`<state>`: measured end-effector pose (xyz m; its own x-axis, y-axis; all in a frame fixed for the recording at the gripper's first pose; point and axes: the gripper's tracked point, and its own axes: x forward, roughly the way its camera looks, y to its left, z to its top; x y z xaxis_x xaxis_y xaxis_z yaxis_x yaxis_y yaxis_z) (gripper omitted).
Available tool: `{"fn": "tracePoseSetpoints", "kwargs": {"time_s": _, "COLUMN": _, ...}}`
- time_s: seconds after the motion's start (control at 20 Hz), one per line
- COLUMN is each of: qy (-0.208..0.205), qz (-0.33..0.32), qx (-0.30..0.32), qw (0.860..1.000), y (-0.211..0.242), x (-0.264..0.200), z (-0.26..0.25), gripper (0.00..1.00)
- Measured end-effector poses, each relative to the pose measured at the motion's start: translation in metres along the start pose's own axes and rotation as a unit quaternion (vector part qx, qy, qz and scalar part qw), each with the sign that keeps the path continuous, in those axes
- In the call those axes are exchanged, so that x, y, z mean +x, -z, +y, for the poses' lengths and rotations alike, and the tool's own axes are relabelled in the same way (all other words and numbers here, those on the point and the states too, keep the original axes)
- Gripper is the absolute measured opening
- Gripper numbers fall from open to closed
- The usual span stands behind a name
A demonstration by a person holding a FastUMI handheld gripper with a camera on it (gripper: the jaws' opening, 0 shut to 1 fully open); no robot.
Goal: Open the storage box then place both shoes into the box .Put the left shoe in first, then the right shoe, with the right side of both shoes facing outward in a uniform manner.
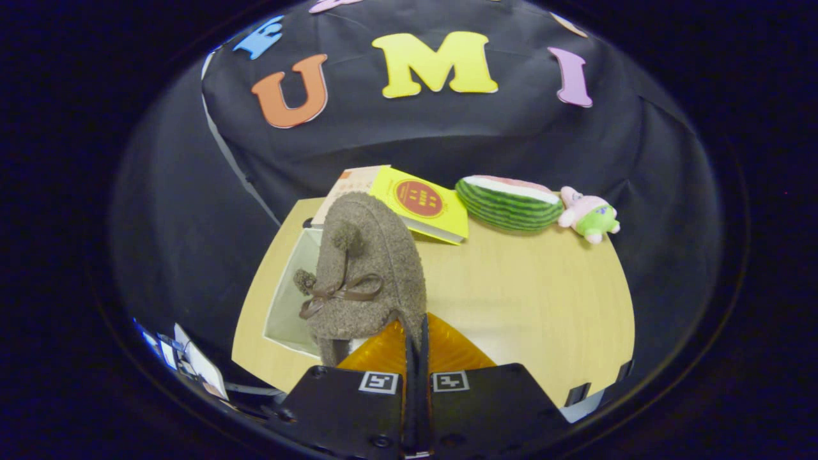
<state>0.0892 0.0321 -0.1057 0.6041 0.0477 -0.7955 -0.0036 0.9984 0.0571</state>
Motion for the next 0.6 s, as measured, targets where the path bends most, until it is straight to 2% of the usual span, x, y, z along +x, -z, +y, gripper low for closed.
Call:
{"fn": "tracePoseSetpoints", "kwargs": {"time_s": 0.25, "qy": -0.015, "qz": -0.010, "qx": 0.006, "qw": 1.000, "y": -0.002, "x": 0.038, "z": 0.069, "gripper": 0.06}}
{"fn": "tracePoseSetpoints", "kwargs": {"time_s": 0.6, "qy": 0.033, "qz": -0.006, "qx": 0.020, "qw": 0.999, "y": 0.010, "x": 0.107, "z": 0.086, "gripper": 0.06}}
